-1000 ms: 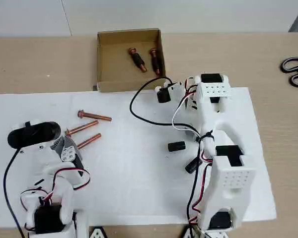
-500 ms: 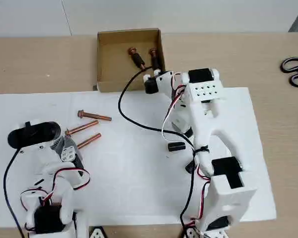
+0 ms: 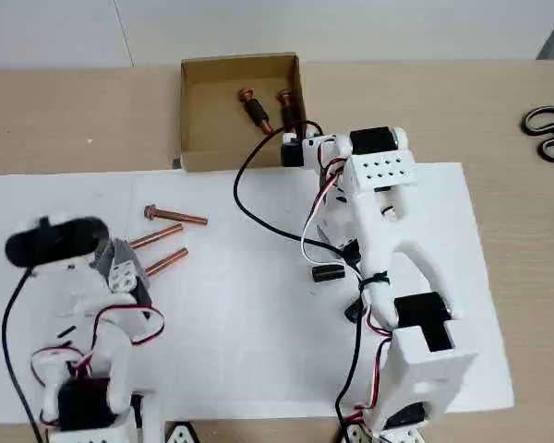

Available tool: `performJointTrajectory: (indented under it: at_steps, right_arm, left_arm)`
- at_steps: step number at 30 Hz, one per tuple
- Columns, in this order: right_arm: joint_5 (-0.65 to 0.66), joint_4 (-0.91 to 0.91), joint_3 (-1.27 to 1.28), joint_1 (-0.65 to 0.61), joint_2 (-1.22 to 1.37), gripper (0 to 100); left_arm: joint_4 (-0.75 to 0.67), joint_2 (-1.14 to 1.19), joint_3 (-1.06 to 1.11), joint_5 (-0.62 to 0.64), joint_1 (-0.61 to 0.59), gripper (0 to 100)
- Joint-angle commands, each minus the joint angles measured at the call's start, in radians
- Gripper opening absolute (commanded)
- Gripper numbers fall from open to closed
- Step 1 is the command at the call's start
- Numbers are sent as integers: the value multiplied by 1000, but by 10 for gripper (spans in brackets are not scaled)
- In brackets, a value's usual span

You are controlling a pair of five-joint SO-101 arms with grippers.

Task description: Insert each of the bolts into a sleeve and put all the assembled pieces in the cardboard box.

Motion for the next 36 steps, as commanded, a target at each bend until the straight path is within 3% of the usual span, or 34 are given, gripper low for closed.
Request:
performJointTrajectory:
  at_steps: [1, 5, 10, 16, 22, 26, 36]
  right_arm:
    - [-9, 19, -12, 8, -62, 5]
    - [-8, 19, -12, 8, -62, 6]
    - [-6, 18, -12, 18, -58, 6]
    - [-6, 15, 12, 27, -59, 6]
    - [-5, 12, 77, 27, -61, 7]
    - [-5, 13, 78, 27, -61, 7]
    - [-2, 27, 80, 30, -61, 5]
  left_arm:
    - [-58, 175, -153, -14, 3, 6]
    - [-74, 423, -320, -8, 3, 6]
    - [-35, 721, -559, 98, 3, 6]
    - [-5, 956, -748, 367, 3, 6]
    - [121, 1025, -746, 548, 31, 6]
    - [123, 1043, -673, 687, 38, 7]
    - [107, 1051, -581, 888, 41, 7]
